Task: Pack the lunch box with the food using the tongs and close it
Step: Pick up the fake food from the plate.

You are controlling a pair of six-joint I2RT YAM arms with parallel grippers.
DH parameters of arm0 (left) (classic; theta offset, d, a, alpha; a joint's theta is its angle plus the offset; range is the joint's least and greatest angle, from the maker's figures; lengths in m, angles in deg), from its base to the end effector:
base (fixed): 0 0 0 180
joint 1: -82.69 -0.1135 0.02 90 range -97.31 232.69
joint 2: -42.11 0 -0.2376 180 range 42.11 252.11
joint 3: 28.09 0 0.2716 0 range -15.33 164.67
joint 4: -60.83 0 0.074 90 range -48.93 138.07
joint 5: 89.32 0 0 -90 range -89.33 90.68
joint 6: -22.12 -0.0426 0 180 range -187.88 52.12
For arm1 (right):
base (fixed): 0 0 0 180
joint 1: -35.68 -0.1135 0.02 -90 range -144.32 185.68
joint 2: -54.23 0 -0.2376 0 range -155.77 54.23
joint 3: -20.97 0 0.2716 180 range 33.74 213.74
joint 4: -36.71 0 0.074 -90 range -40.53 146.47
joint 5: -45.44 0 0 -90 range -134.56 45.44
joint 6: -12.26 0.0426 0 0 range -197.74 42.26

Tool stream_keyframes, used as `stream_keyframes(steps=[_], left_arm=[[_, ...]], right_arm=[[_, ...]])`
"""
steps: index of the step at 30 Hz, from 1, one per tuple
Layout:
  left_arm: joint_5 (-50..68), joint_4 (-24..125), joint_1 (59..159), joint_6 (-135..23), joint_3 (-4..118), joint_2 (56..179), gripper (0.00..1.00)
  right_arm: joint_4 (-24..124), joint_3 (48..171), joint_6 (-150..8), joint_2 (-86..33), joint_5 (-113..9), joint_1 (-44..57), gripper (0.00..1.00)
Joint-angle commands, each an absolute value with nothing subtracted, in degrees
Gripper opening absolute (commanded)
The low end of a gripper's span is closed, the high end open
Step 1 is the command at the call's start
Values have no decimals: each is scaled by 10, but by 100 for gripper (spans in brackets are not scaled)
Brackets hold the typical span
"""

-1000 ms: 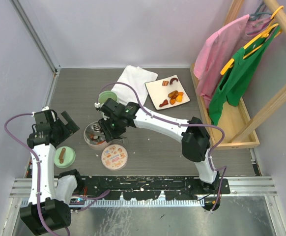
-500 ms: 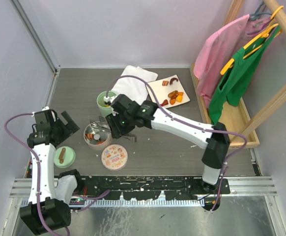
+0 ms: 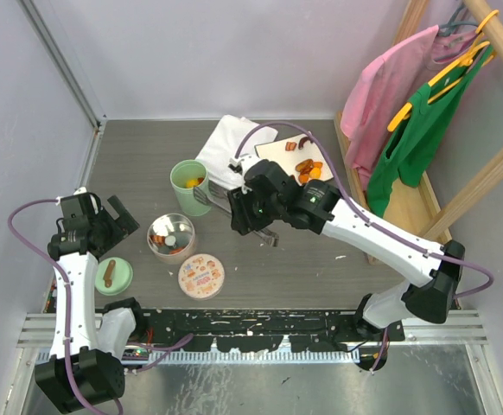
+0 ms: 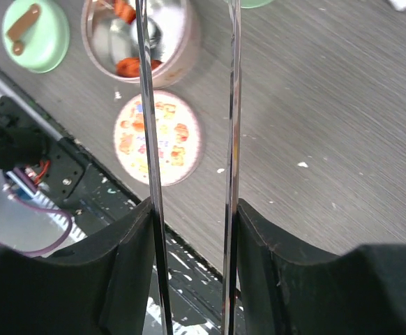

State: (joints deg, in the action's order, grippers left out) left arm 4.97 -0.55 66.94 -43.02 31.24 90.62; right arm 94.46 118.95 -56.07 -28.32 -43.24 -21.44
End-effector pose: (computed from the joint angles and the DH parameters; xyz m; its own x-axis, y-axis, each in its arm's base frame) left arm 0.1966 0.0521 0.2525 -0.5799 -0.5991 -0.5521 -0.5166 0.7944 -0.3195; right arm 0.1839 0.2827 0.3429 -0.6463 -0.3198 -0.6929 -0.6367 0.7265 0.2586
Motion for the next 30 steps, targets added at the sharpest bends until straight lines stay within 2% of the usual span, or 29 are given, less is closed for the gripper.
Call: stream_keyframes(steps=[1,18,30], left_arm=[[50,11,671,-427,316,904,98],[50,11,671,-427,316,903,98],[52,12,671,-428,315,903,98]], right_arm=[[932,1175,-555,-245,-402,-184,50],[983,1136,-590,-215,-368,-22,51],[997,1116,-635,-287,-287,71,53]])
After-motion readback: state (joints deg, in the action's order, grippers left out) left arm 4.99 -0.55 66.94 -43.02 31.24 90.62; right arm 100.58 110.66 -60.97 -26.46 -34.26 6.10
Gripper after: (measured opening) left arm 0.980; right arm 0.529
